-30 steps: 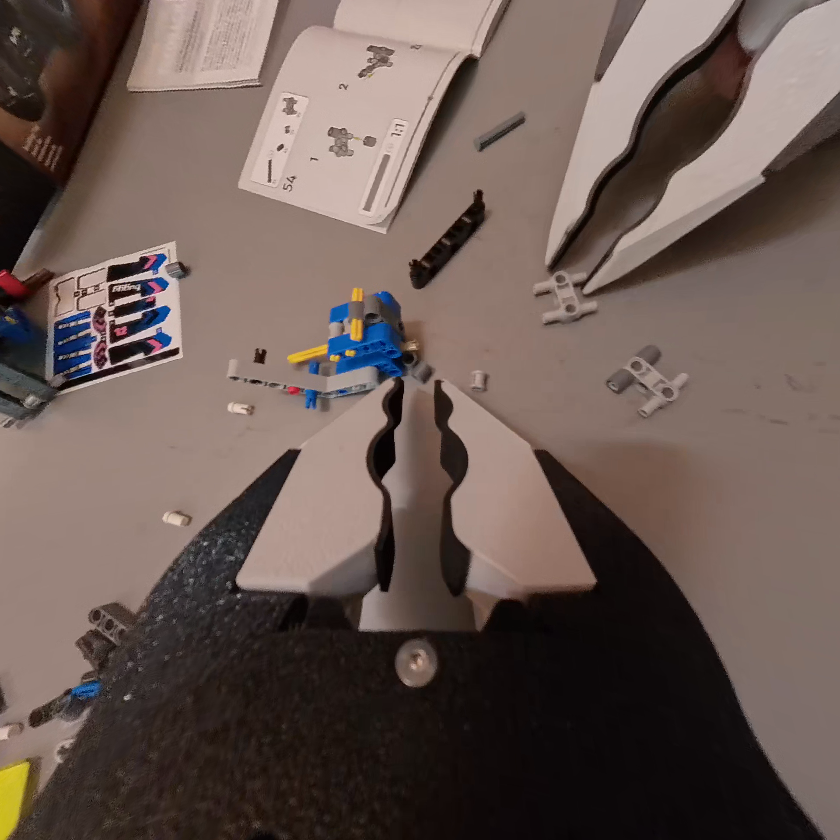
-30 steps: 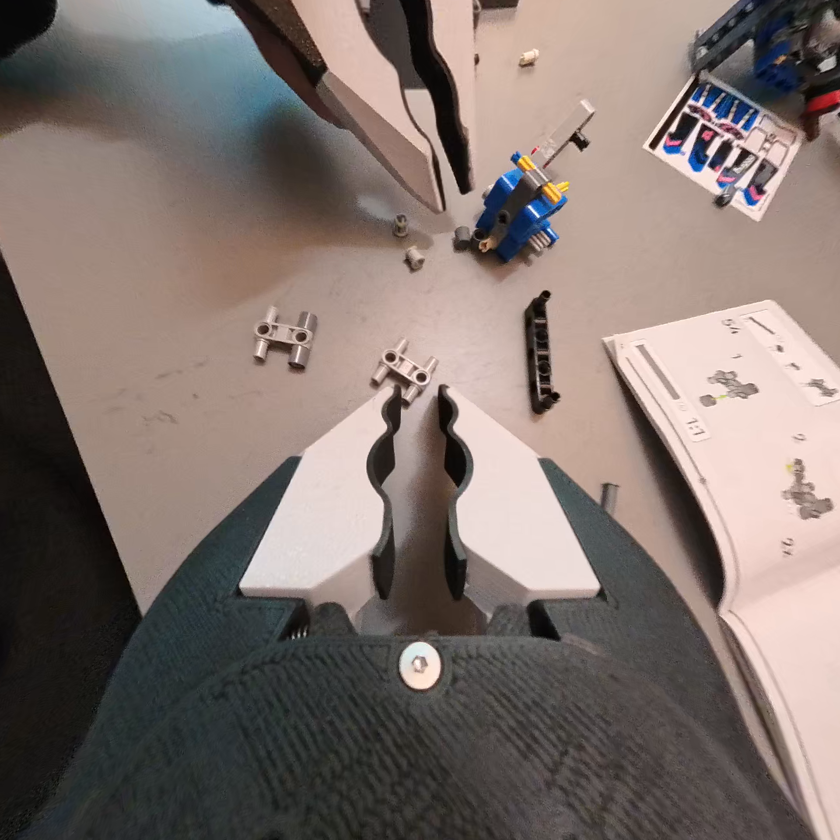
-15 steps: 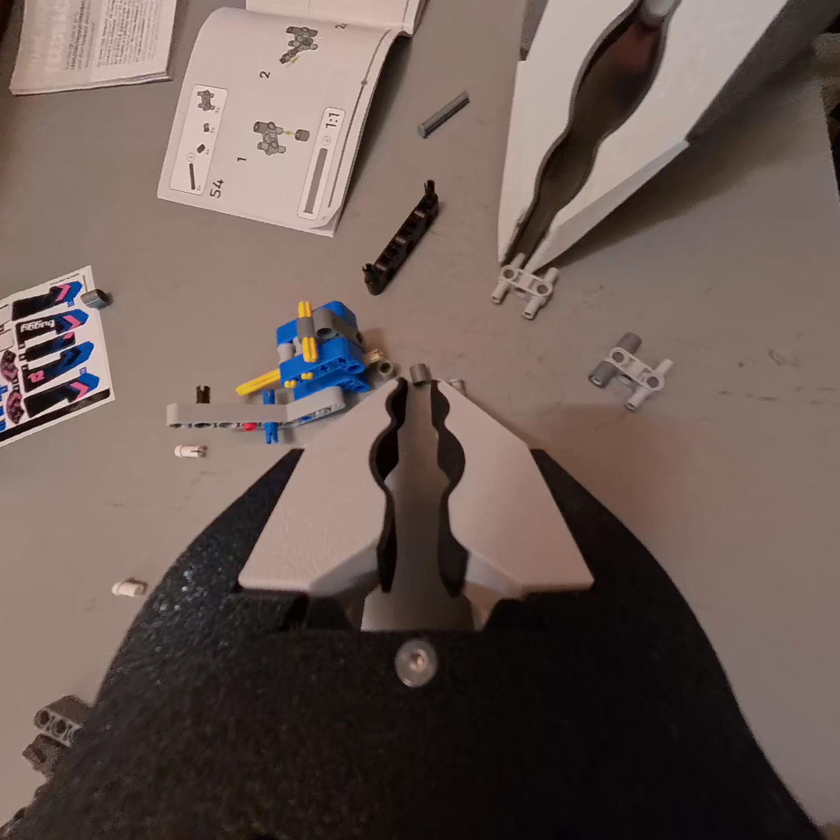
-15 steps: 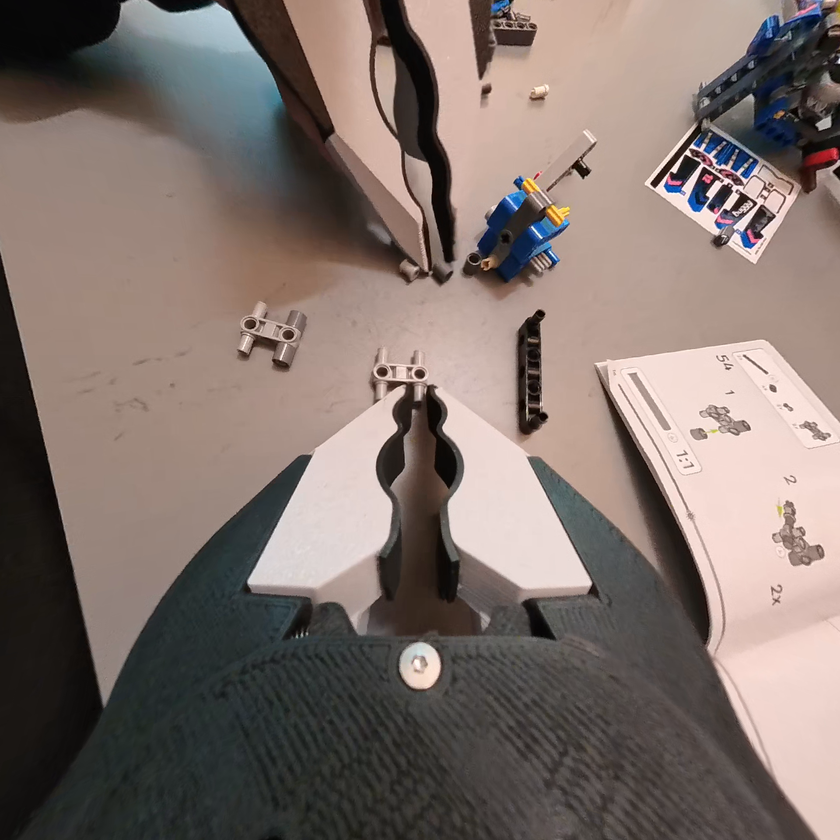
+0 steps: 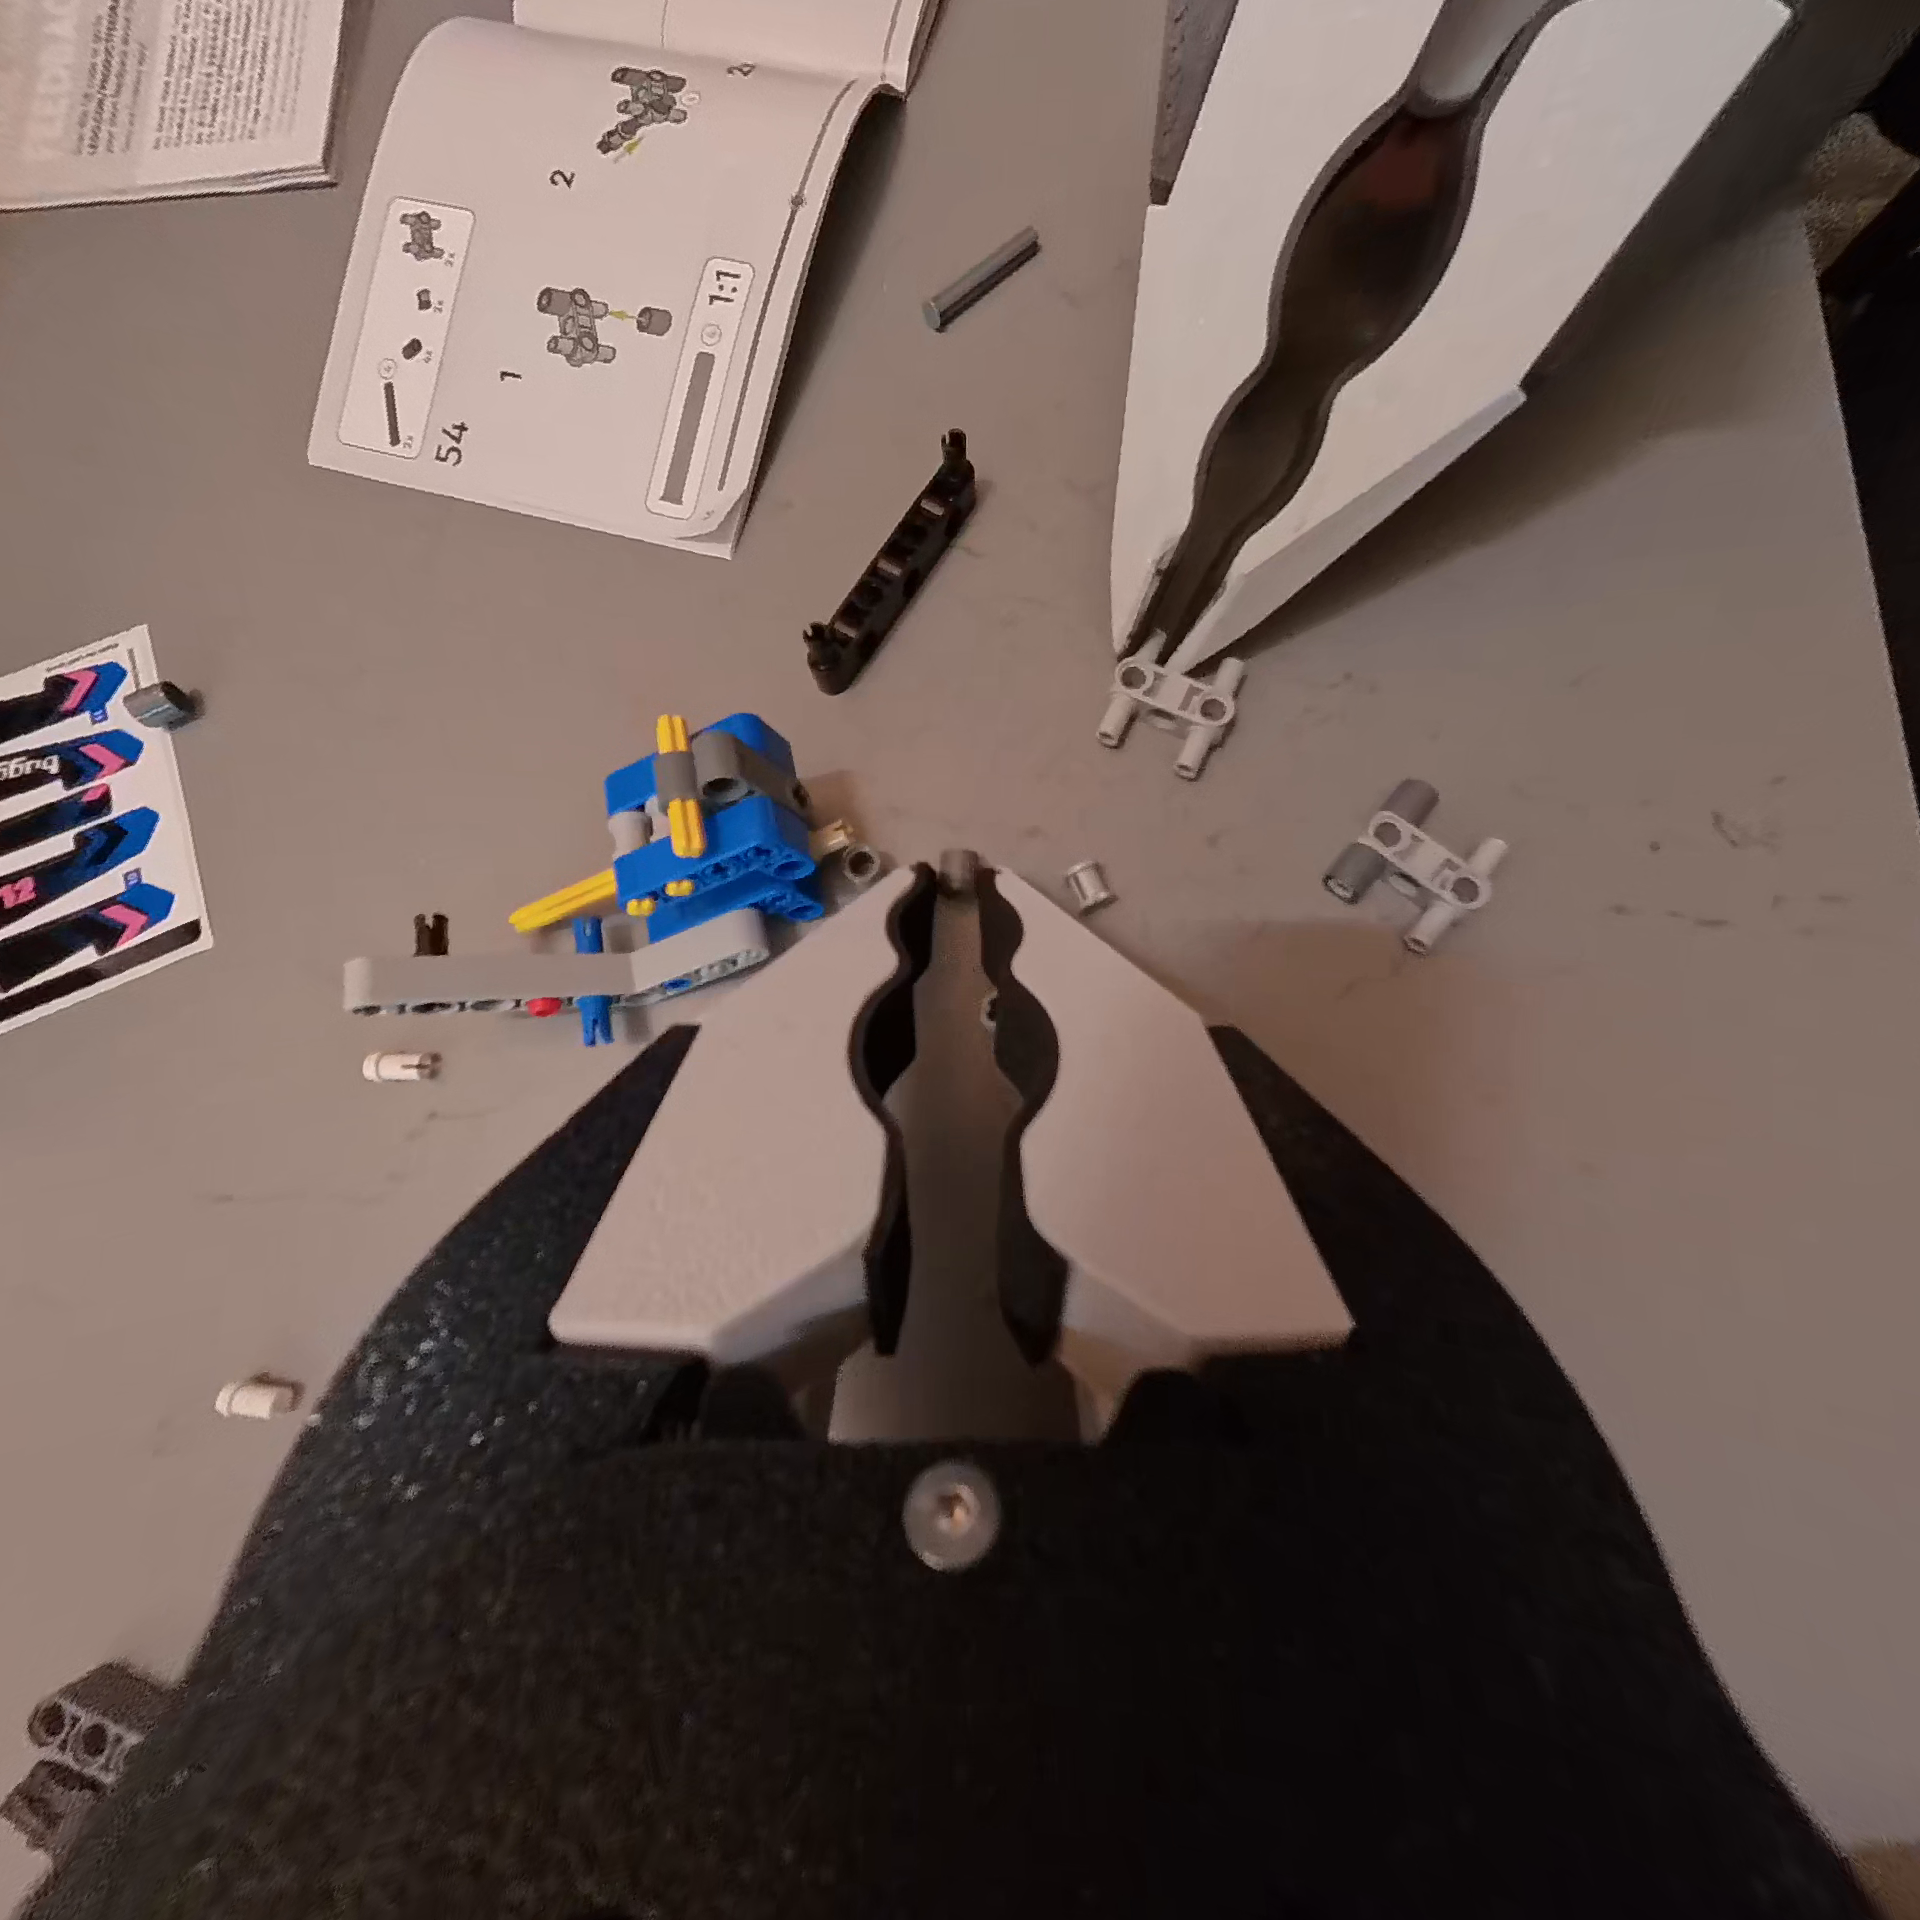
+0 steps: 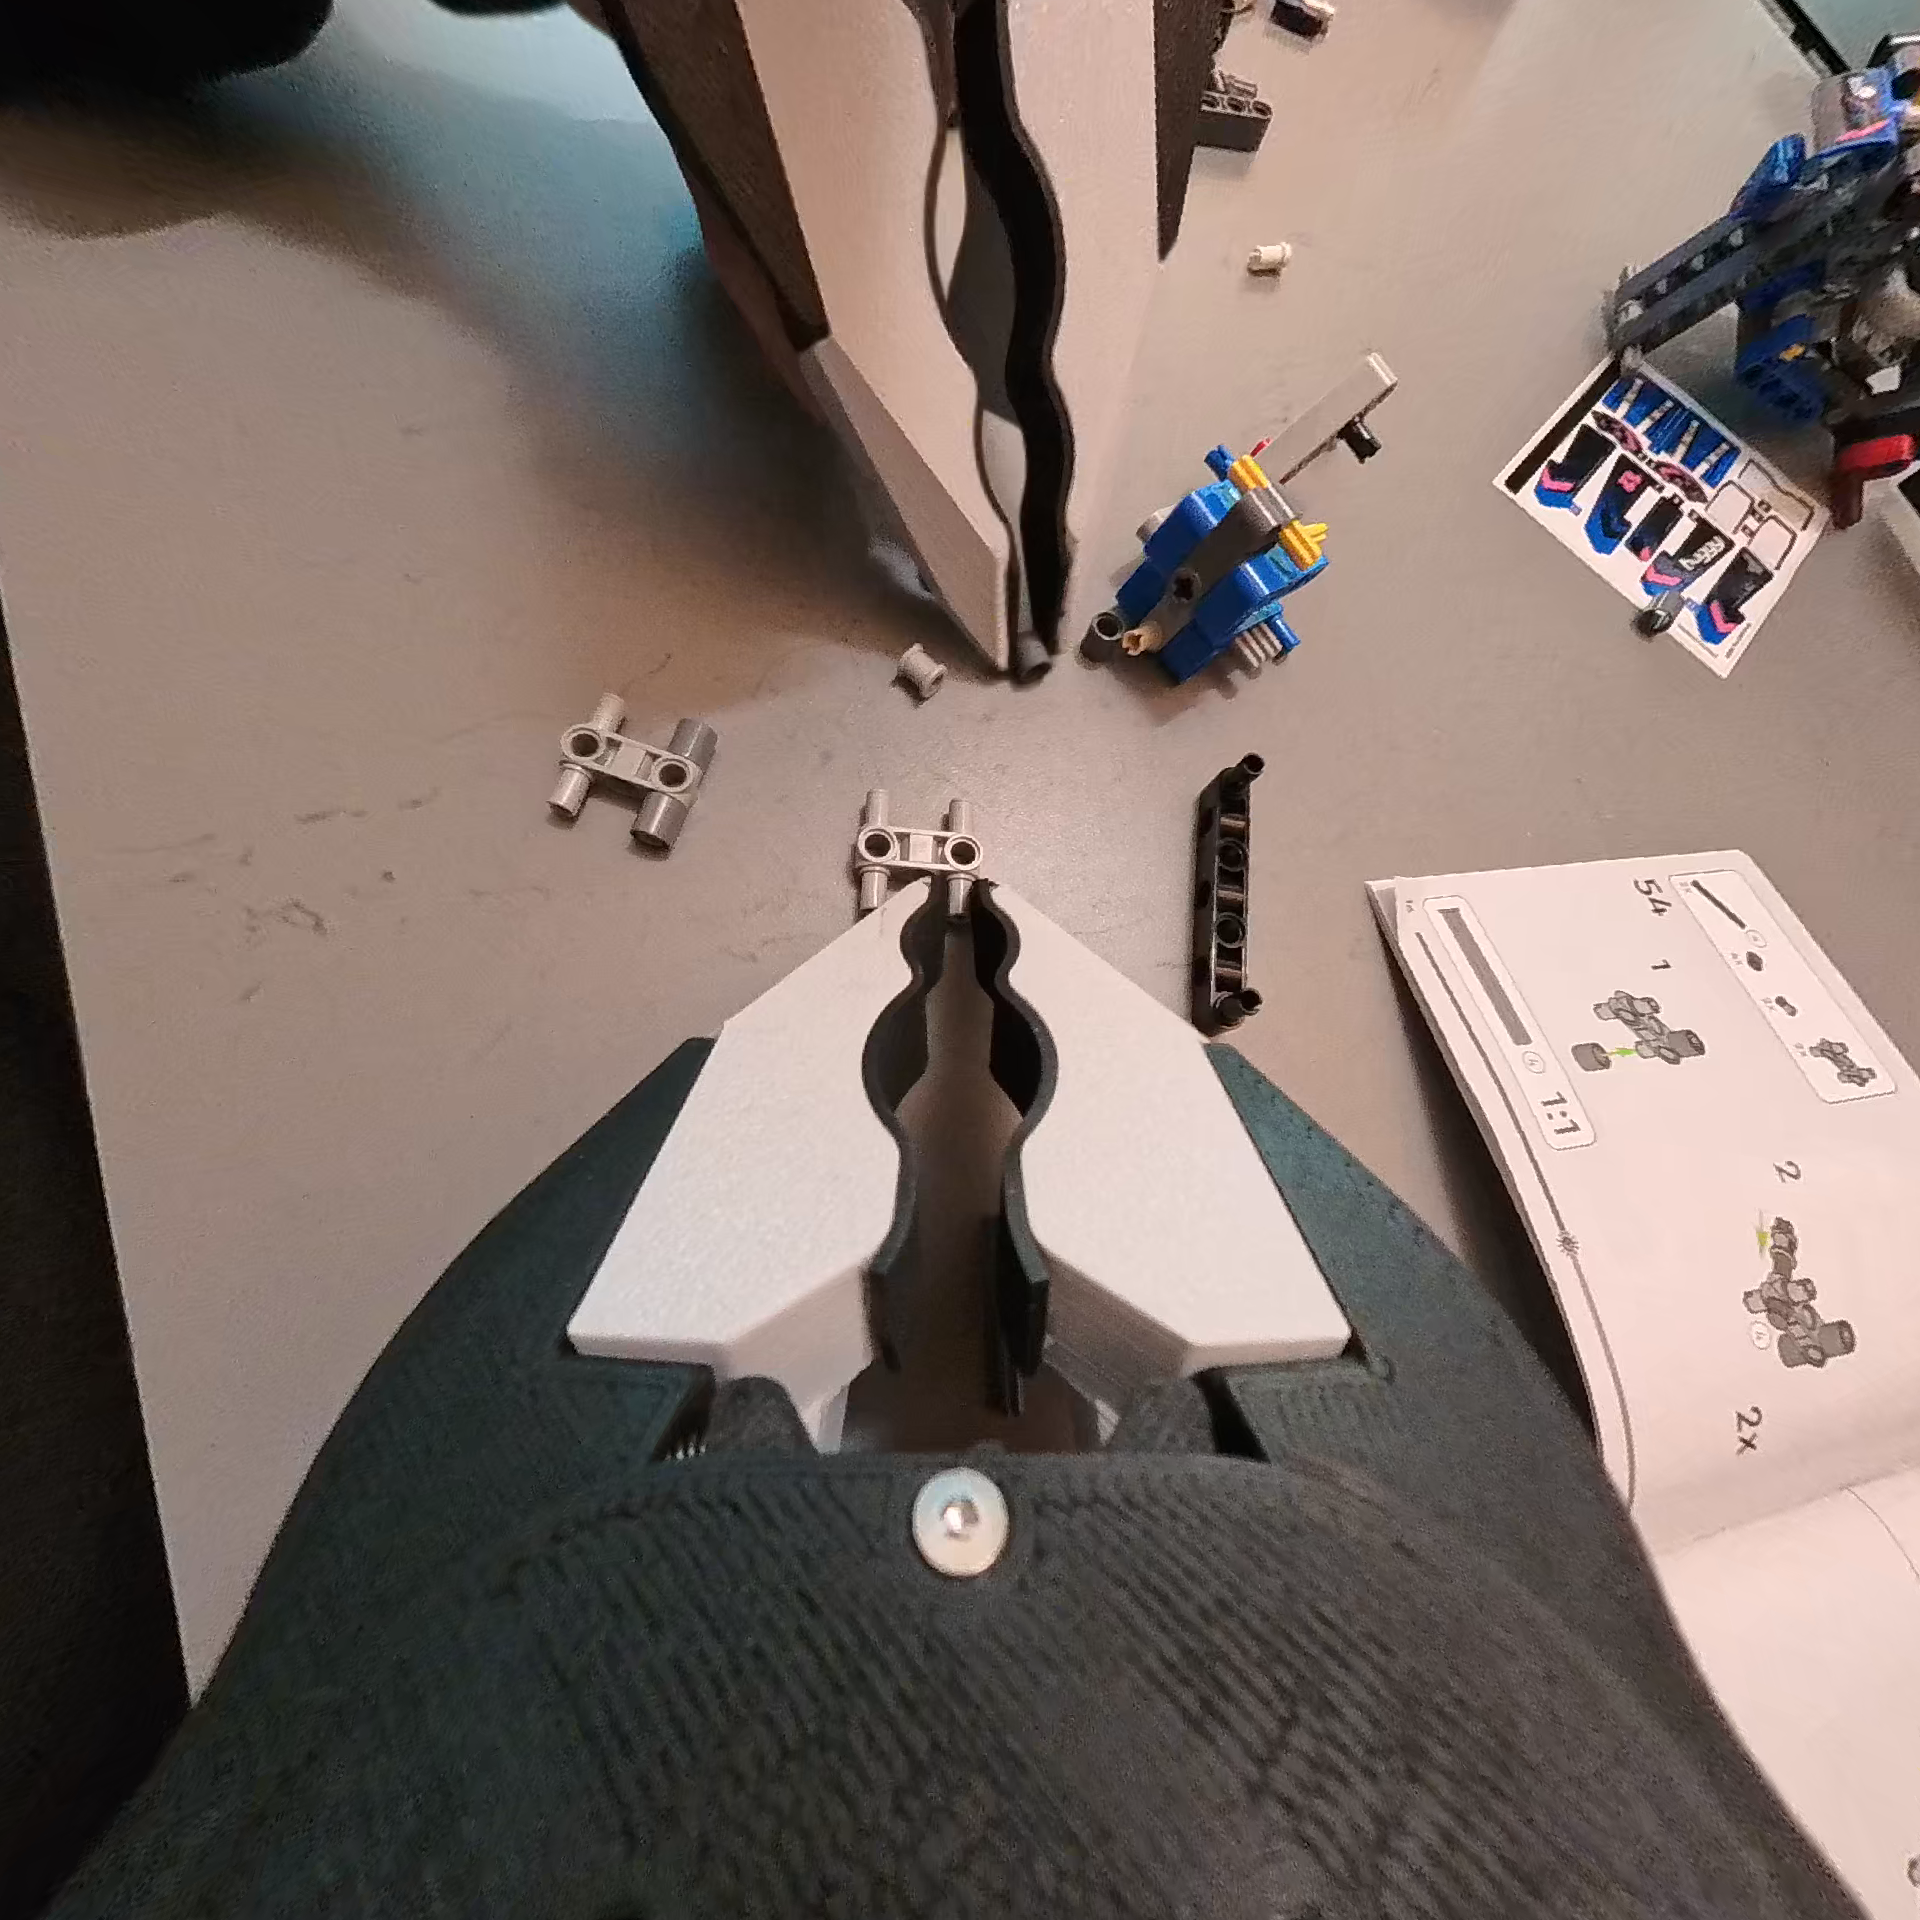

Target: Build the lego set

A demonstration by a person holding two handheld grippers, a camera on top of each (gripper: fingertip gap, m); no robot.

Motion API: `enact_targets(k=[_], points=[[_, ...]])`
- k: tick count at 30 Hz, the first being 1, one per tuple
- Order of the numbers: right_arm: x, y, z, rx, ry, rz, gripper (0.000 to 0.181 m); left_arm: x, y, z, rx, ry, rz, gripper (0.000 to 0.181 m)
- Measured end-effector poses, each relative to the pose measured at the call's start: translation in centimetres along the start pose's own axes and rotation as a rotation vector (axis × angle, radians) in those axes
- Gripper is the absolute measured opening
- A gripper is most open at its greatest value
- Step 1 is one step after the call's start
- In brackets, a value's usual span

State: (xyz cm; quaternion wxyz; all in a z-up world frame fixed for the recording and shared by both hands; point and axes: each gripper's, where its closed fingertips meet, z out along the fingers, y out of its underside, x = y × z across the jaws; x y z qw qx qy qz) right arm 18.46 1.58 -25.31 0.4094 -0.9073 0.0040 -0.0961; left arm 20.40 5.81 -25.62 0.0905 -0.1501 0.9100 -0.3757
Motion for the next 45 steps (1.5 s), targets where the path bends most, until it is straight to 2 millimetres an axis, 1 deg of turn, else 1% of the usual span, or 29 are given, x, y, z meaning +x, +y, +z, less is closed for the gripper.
enact_targets(k=[1,4,8,13,14,17,19,21,26,29,35,42,45], points=[[0.0,0.0,0.0,0.0,0.003,-0.003,0.004,0.0,-0.1,0.1,0.004,-0.002,-0.003,0.004],[0.0,0.0,0.0,0.0,0.01,-0.015,0.004,0.1,-0.2,0.2,0.011,-0.007,0.002,0.004],[0.0,0.0,0.0,0.0,0.026,-0.035,0.004,-0.1,-0.3,0.0,0.021,-0.041,0.053,0.004],[0.0,0.1,-0.2,0.009,0.042,-0.085,0.004,-0.2,-2.0,-1.0,0.1,-0.123,0.17,0.004],[-0.1,0.1,-0.4,0.013,0.043,-0.099,0.004,0.1,-2.4,-1.1,0.115,-0.13,0.194,0.004],[0.0,0.2,-0.8,0.033,0.066,-0.17,0.004,1.8,-3.3,-0.9,0.149,-0.099,0.249,0.004],[-0.1,0.2,-1.1,0.055,0.082,-0.223,0.004,2.8,-3.6,-0.7,0.149,-0.073,0.275,0.004],[-0.6,0.3,-1.3,0.065,0.058,-0.253,0.004,3.3,-3.6,-0.3,0.134,-0.058,0.28,0.004],[-0.6,0.3,-1.2,0.066,0.052,-0.269,0.004,3.7,-3.1,0.5,0.094,-0.046,0.305,0.004],[-0.4,0.2,-1.3,0.073,0.071,-0.279,0.004,3.9,-3.2,0.7,0.095,-0.045,0.309,0.004],[-0.7,0.2,-1.3,0.083,0.071,-0.324,0.004,3.8,-2.8,0.9,0.078,-0.049,0.311,0.004],[-0.6,0.1,-1.1,0.085,0.057,-0.329,0.004,4.0,-2.4,1.2,0.045,-0.035,0.329,0.004],[-0.6,0.1,-1.0,0.085,0.05,-0.328,0.004,3.7,-2.3,1.1,0.032,-0.054,0.325,0.004]])
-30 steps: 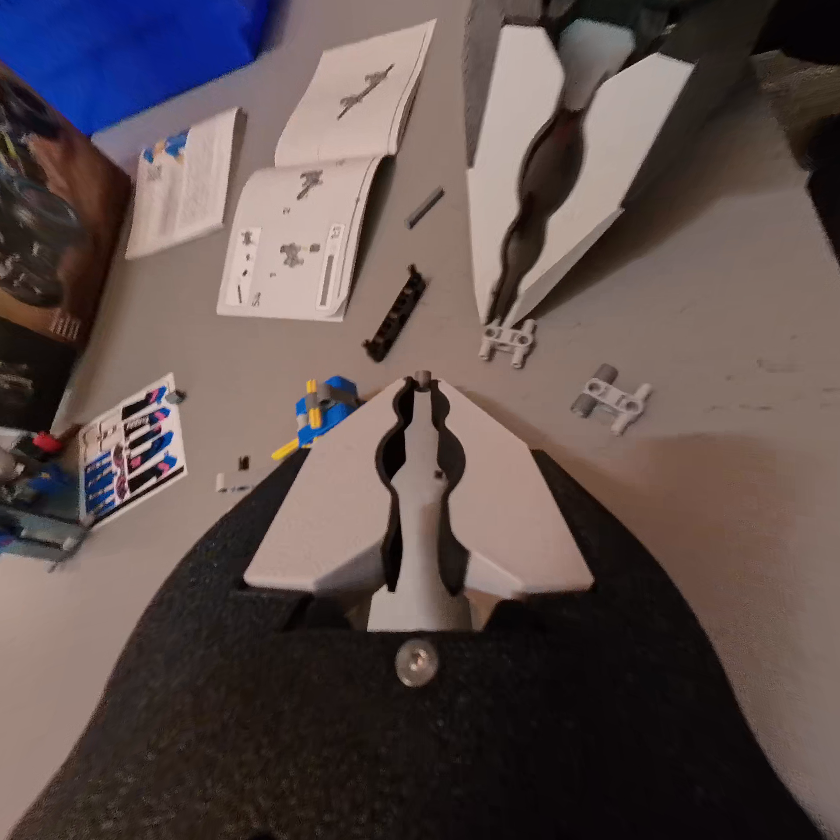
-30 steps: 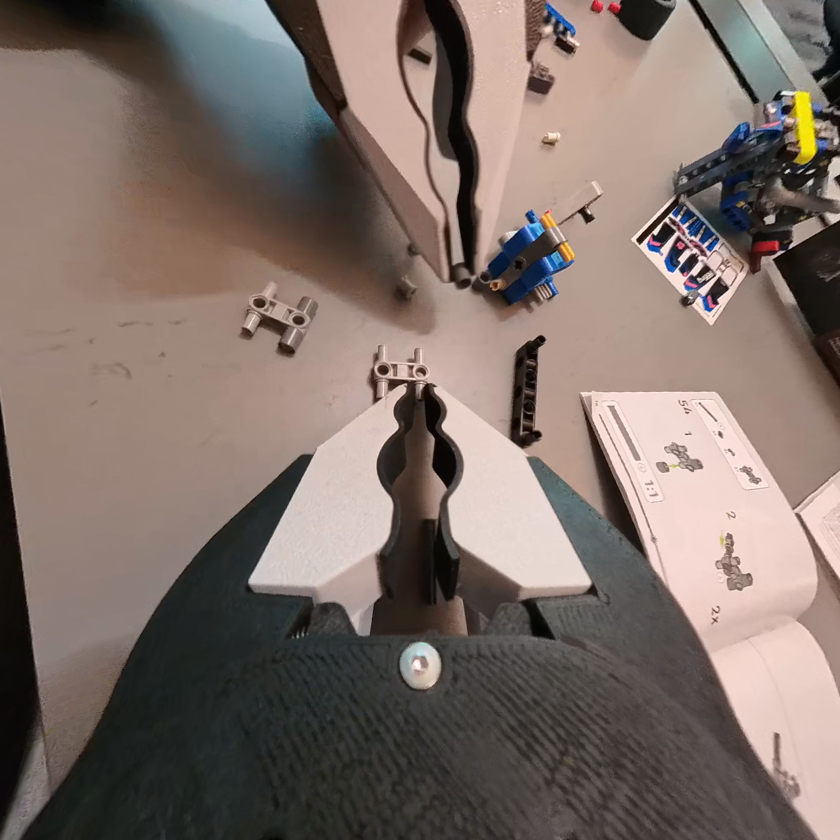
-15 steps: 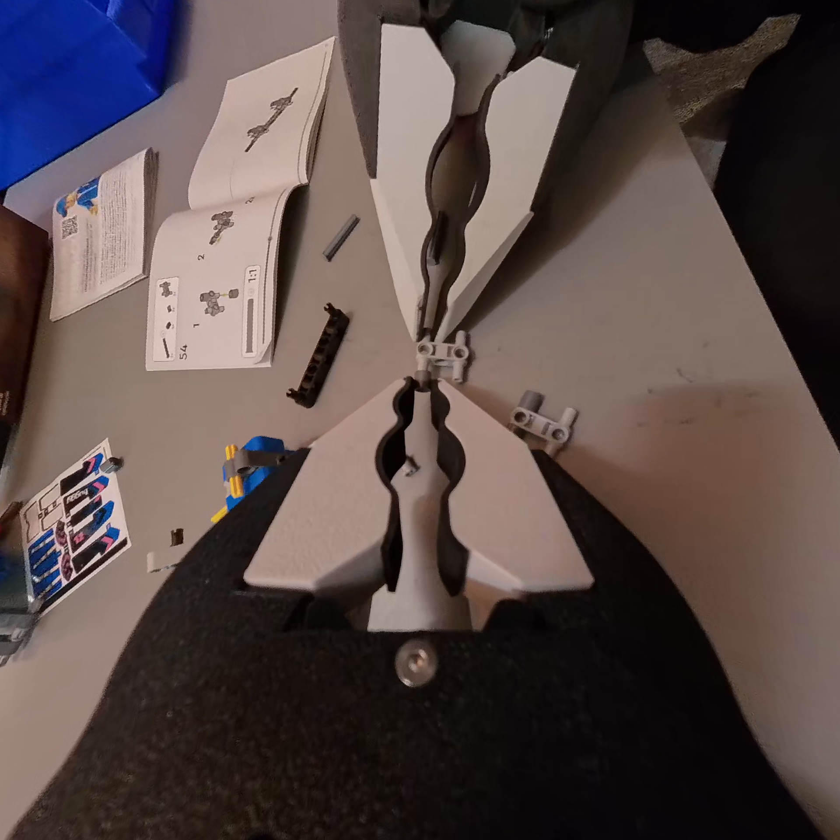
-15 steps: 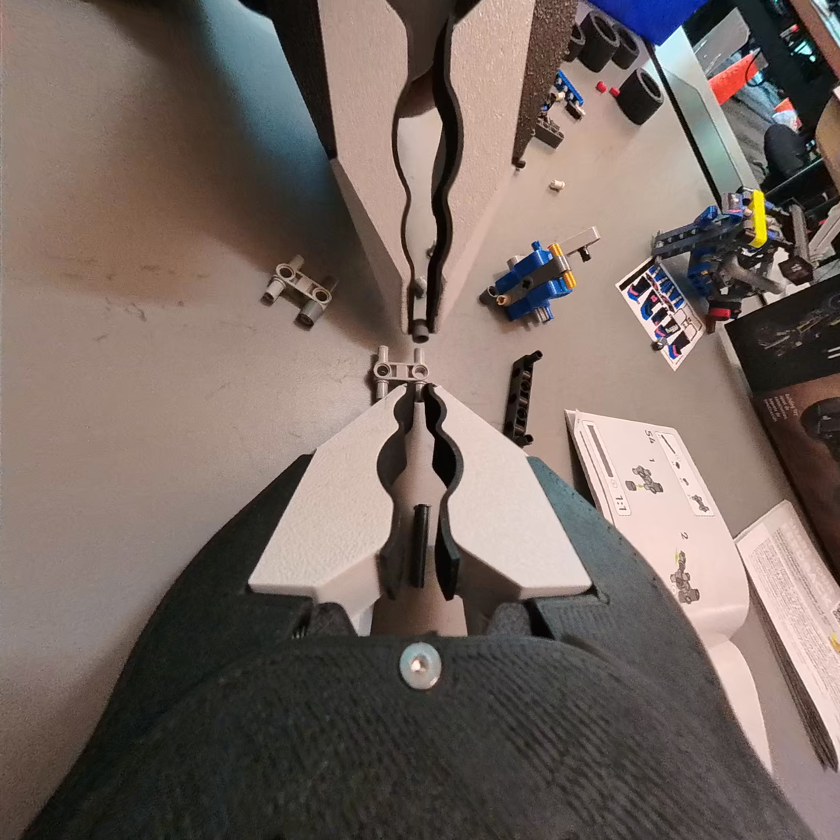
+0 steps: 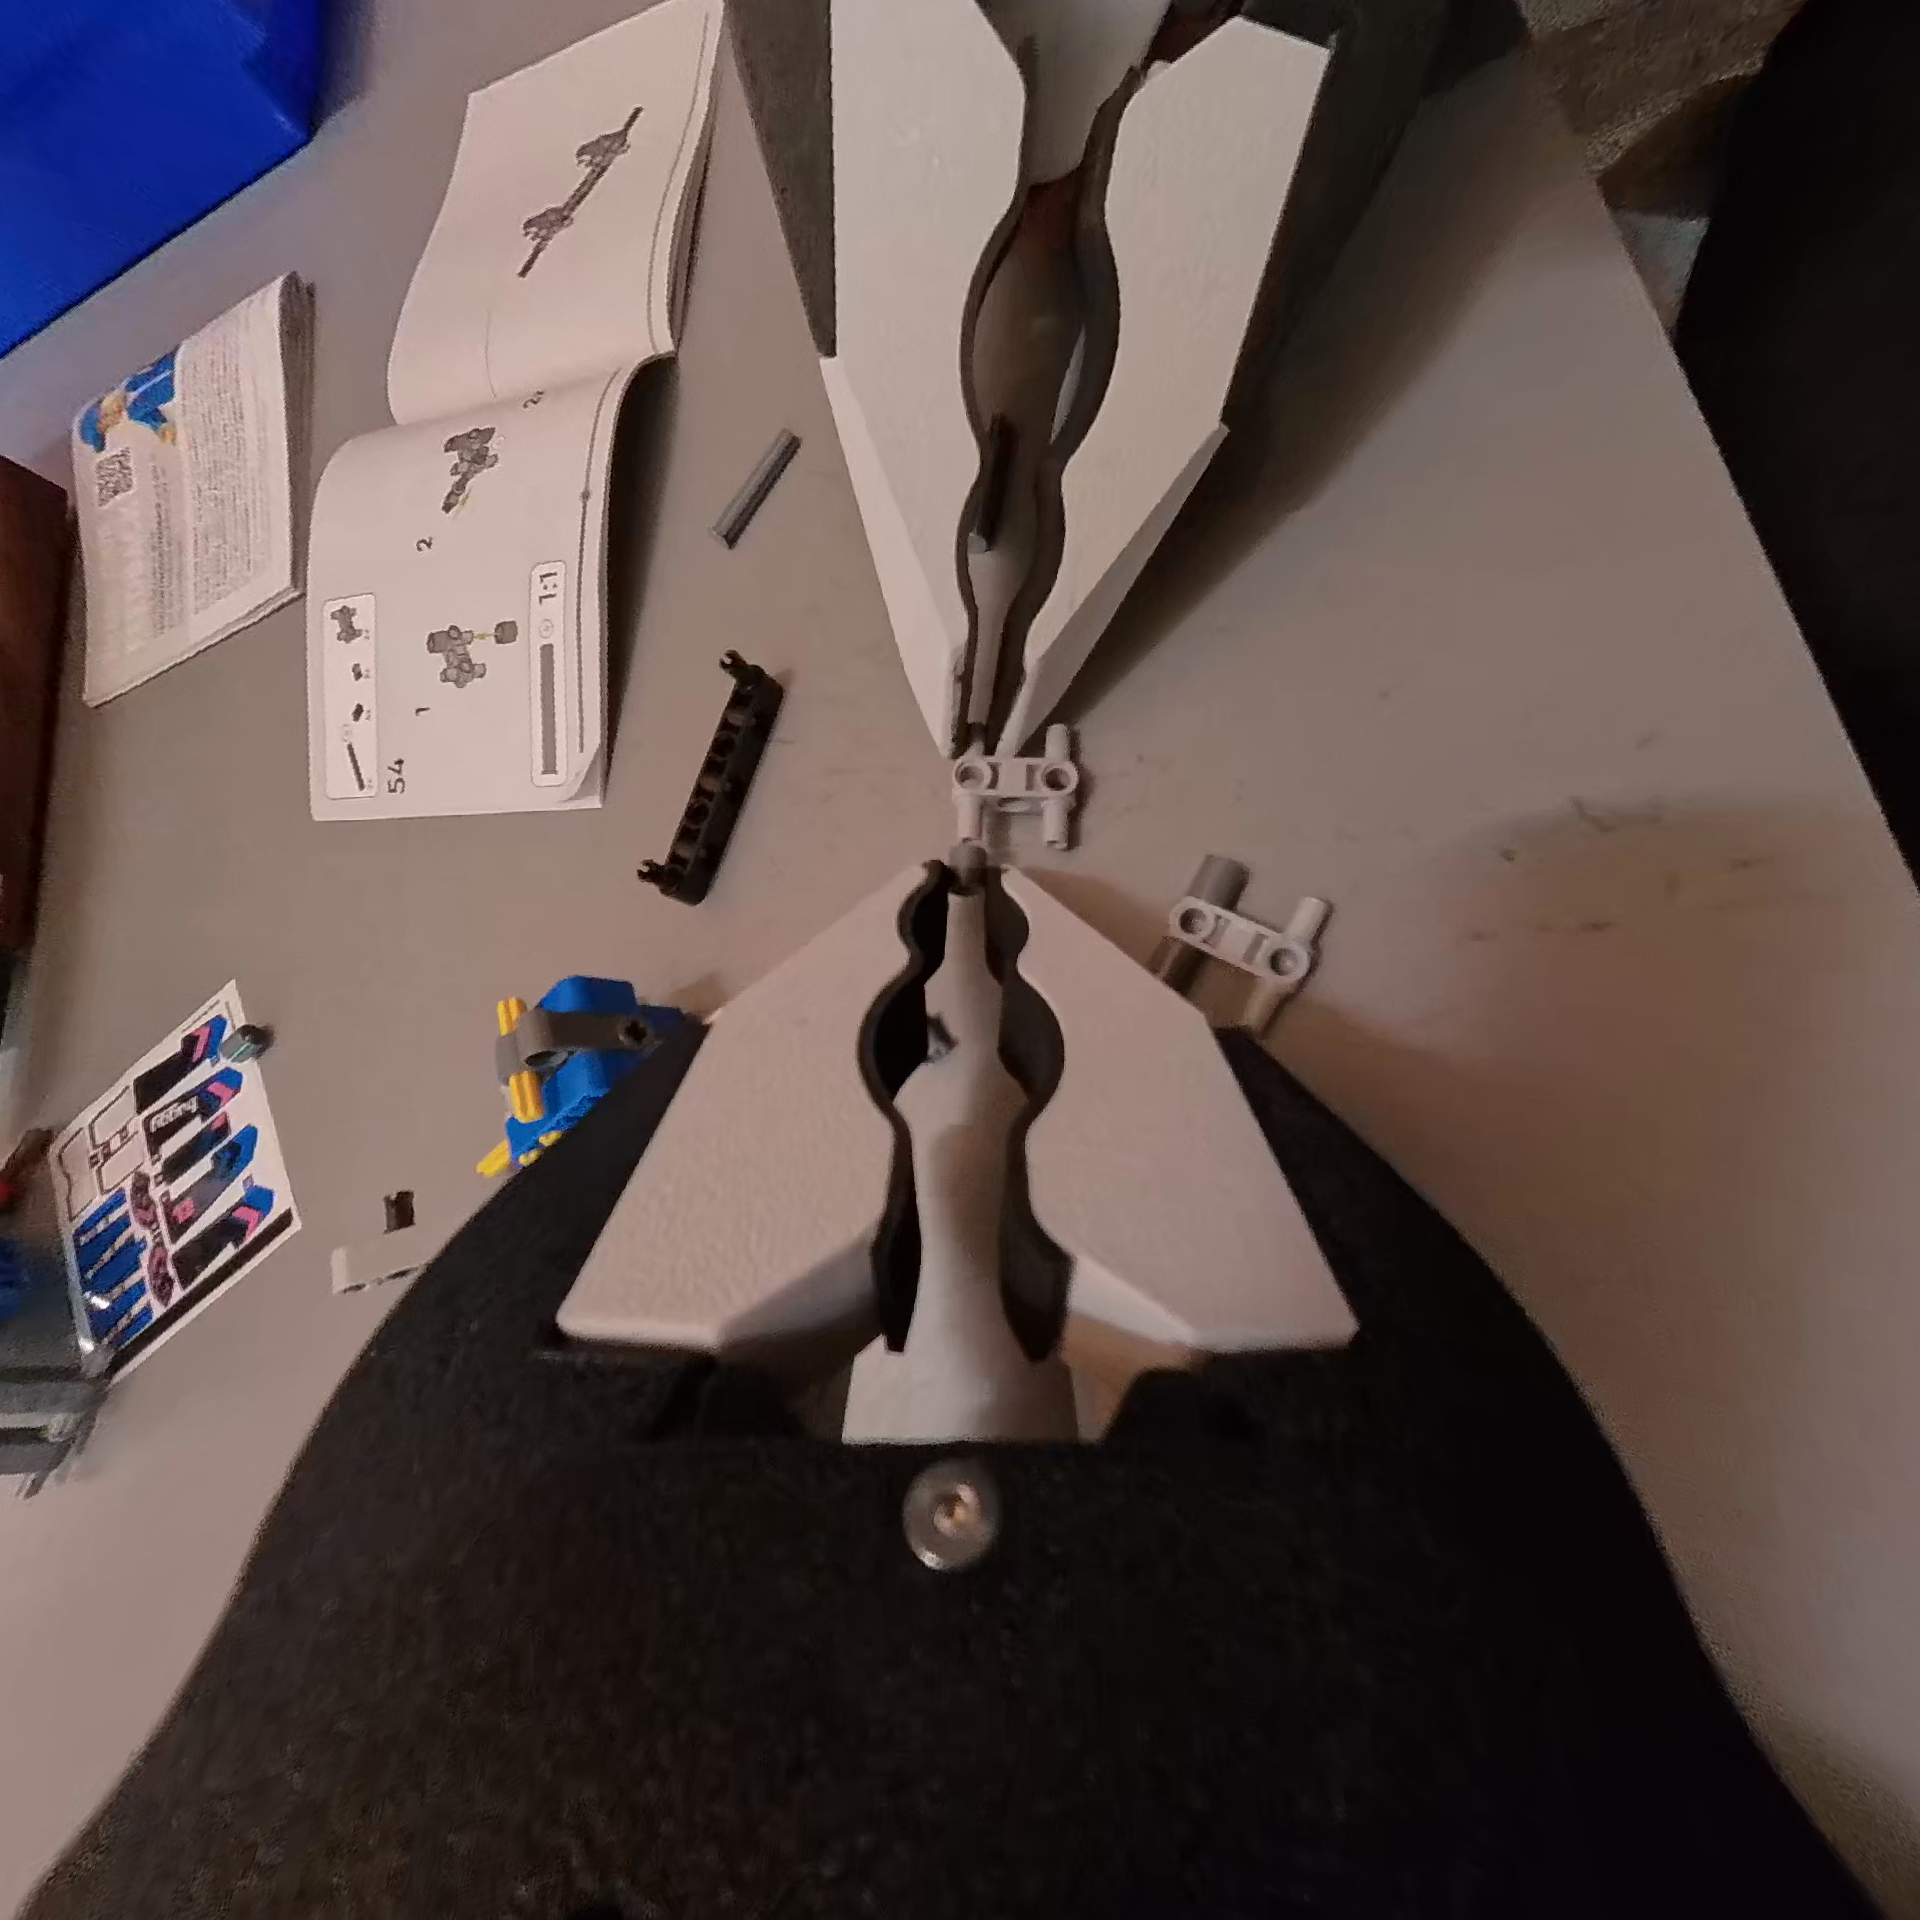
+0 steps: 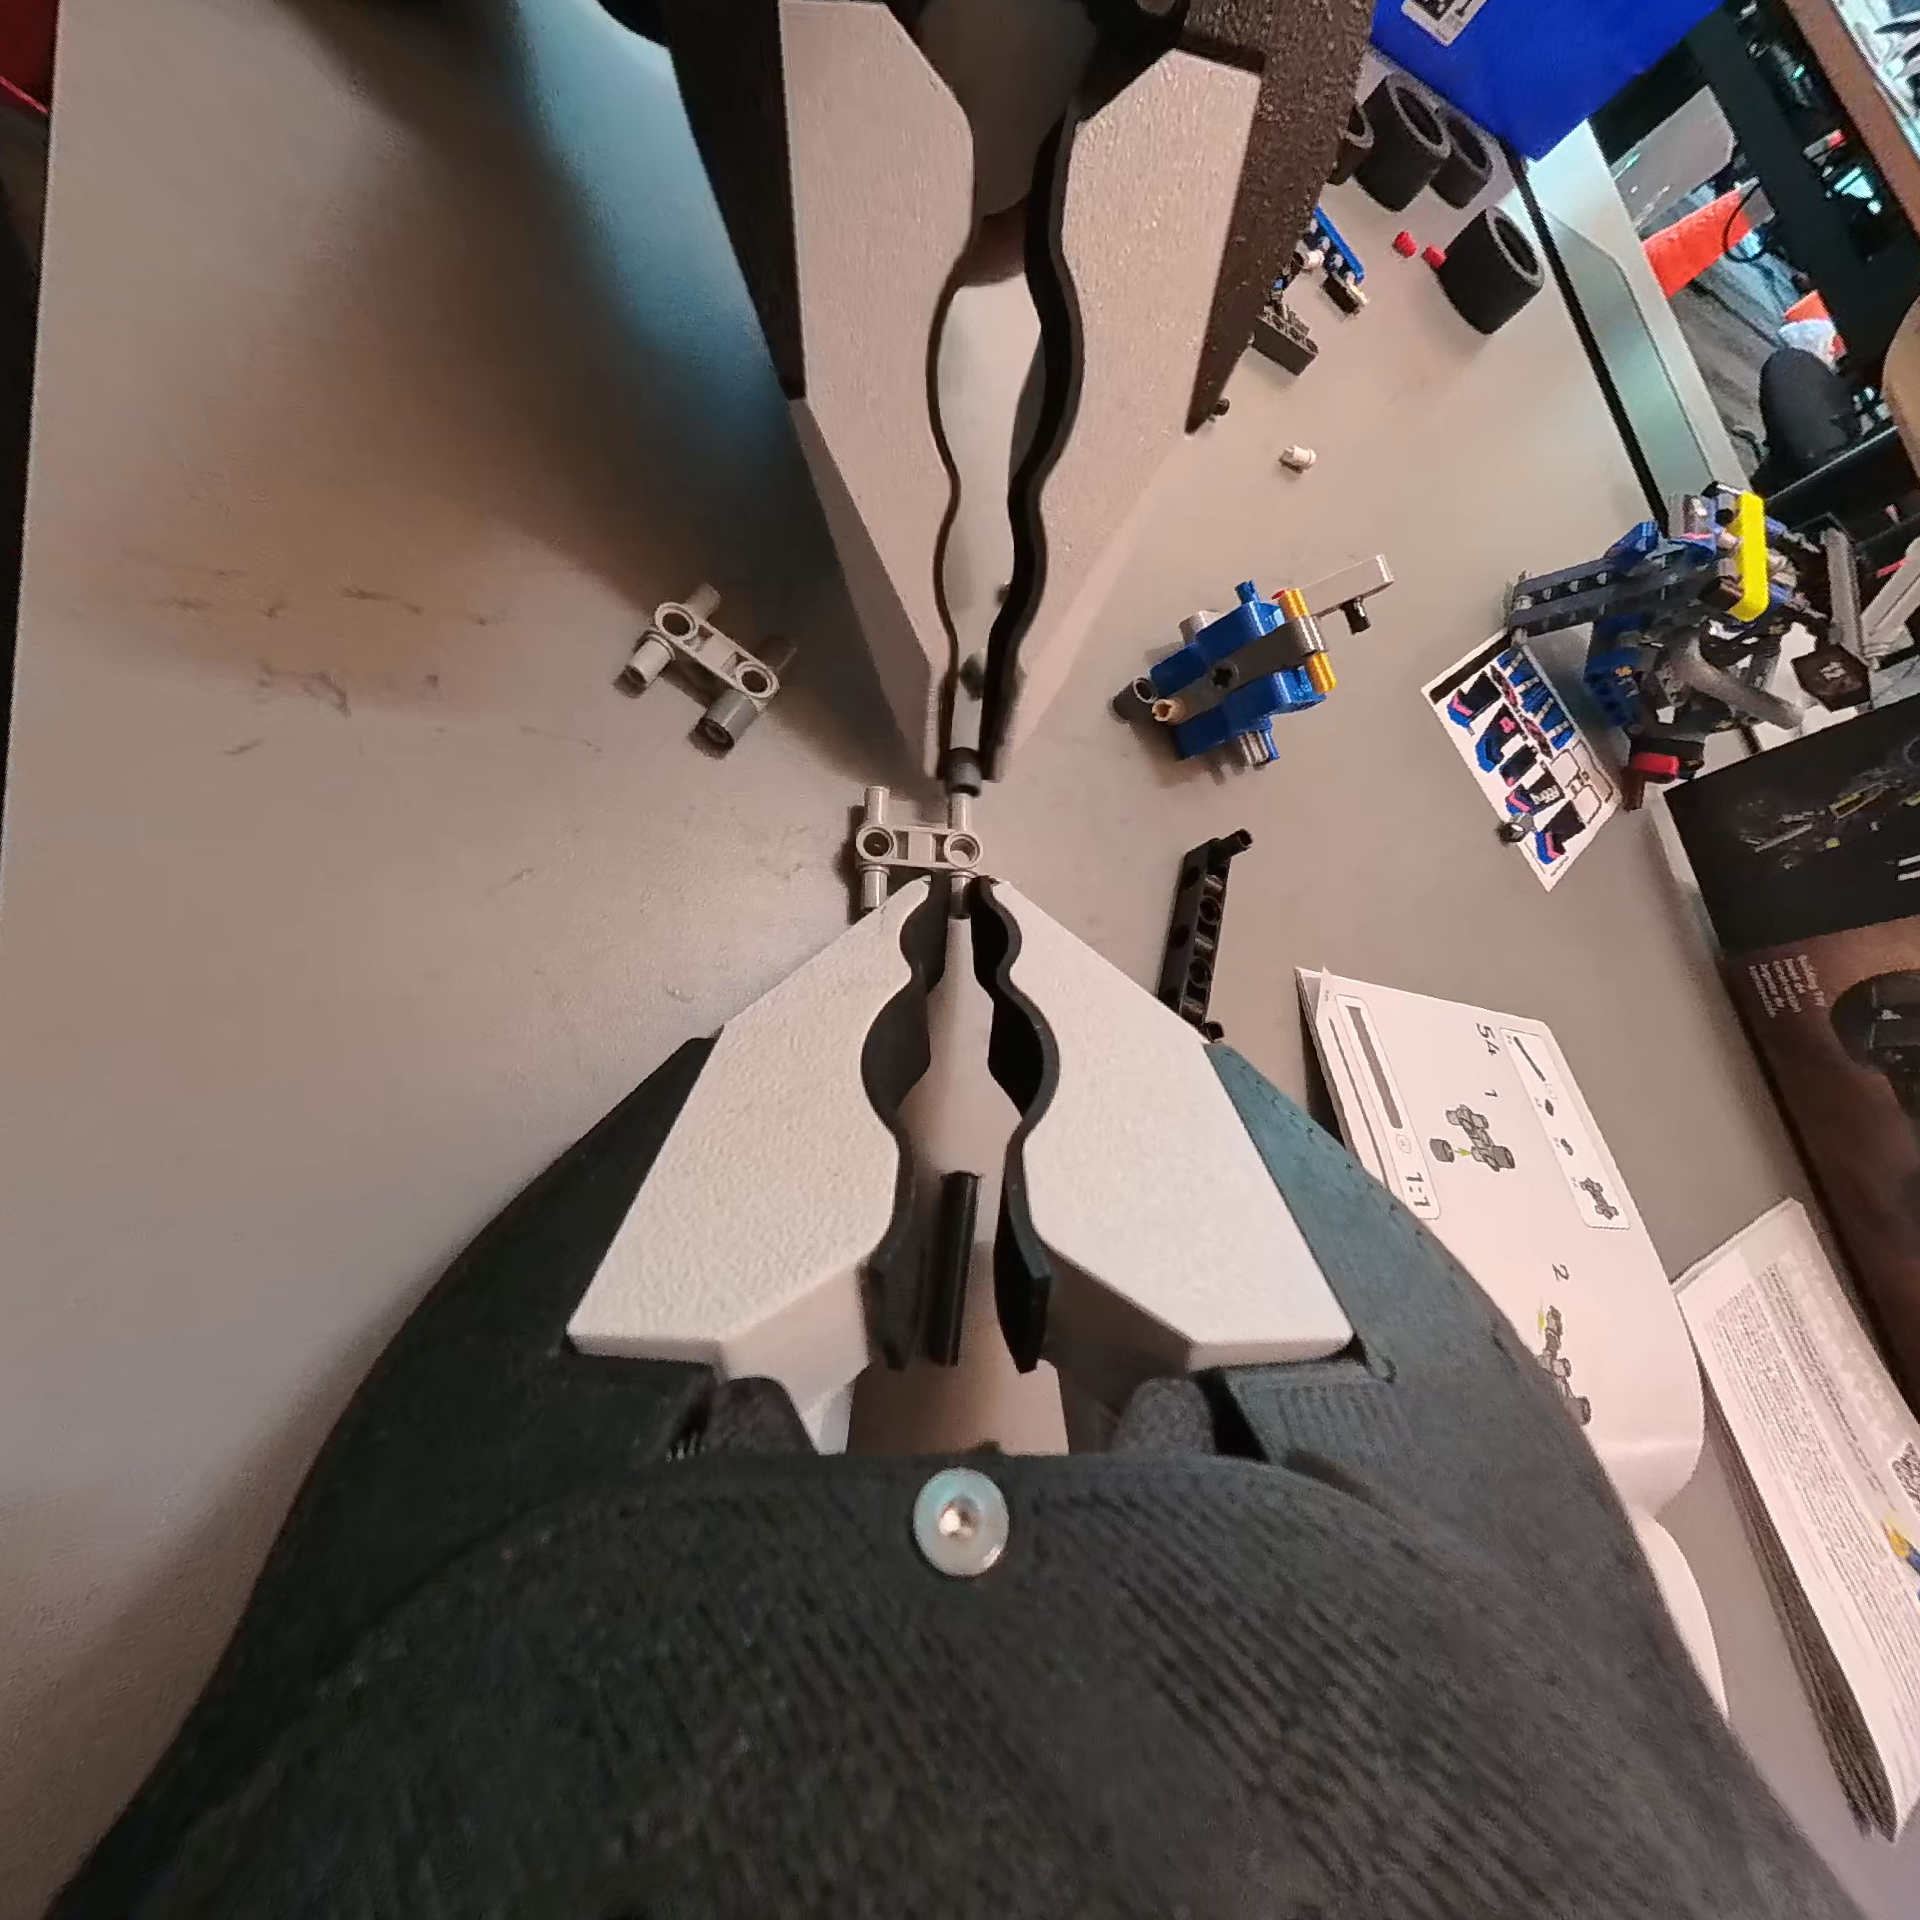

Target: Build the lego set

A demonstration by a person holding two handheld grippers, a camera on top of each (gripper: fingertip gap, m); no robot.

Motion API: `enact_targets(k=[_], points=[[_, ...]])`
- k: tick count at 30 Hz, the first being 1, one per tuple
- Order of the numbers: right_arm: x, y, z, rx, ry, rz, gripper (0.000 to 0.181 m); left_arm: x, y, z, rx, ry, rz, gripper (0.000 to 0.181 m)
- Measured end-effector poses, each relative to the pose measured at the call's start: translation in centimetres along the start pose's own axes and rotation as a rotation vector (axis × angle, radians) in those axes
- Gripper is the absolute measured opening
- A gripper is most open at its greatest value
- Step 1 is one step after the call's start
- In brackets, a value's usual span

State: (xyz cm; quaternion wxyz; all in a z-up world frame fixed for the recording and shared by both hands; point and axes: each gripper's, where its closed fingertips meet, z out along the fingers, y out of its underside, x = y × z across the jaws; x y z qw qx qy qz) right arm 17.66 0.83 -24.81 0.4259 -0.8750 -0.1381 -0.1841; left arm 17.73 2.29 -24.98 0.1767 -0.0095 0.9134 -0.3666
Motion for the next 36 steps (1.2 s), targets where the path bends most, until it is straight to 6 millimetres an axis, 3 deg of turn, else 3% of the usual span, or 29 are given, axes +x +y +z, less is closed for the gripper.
enact_targets(k=[18,28,36], points=[[-0.14,0.11,0.16,-0.012,-0.048,0.045,0.004,0.13,0.08,0.35,0.017,0.002,-0.029,0.004],[-0.13,0.22,0.33,-0.025,-0.09,0.099,0.003,-0.27,0.1,0.4,-0.061,-0.103,0.177,0.004],[-0.17,0.21,0.49,-0.026,-0.131,0.131,0.003,-0.11,0.2,0.42,-0.023,0.003,-0.007,0.003]])
